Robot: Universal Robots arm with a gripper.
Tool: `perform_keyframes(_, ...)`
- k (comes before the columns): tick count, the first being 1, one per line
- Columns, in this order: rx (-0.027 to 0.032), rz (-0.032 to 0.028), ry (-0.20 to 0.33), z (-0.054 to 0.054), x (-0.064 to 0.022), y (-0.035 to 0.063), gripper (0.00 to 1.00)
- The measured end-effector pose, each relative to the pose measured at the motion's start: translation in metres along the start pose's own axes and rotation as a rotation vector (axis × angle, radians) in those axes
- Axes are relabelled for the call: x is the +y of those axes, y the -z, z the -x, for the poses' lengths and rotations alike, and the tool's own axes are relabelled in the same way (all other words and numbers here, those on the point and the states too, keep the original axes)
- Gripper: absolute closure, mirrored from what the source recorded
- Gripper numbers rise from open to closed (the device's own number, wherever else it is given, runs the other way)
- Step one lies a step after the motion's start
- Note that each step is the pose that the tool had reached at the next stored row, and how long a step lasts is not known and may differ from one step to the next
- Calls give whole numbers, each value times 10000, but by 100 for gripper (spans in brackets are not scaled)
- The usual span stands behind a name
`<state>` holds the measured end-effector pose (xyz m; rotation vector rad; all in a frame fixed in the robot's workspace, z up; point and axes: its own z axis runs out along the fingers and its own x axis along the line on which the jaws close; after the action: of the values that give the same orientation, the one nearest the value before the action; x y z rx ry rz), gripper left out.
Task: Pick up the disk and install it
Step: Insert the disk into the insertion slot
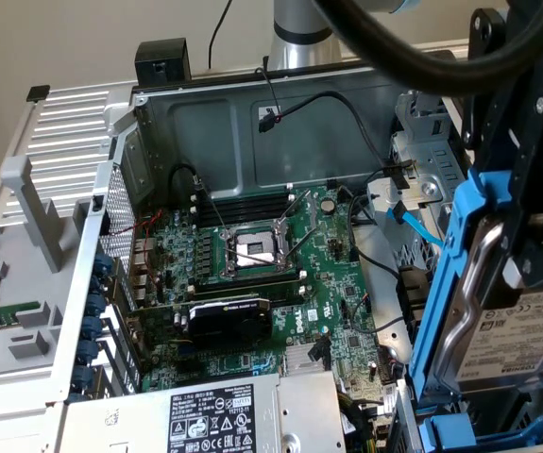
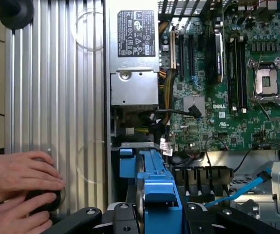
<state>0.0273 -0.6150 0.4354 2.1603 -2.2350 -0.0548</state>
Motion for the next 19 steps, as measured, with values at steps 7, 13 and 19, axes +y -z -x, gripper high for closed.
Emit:
perform_keyframes(7, -11, 2, 1, -3, -1, -2, 63)
perform_keyframes(13, -9, 2, 1, -4, -1, -3, 63)
perform_keyframes(19, -11, 2, 2, -8, -2, -12, 63)
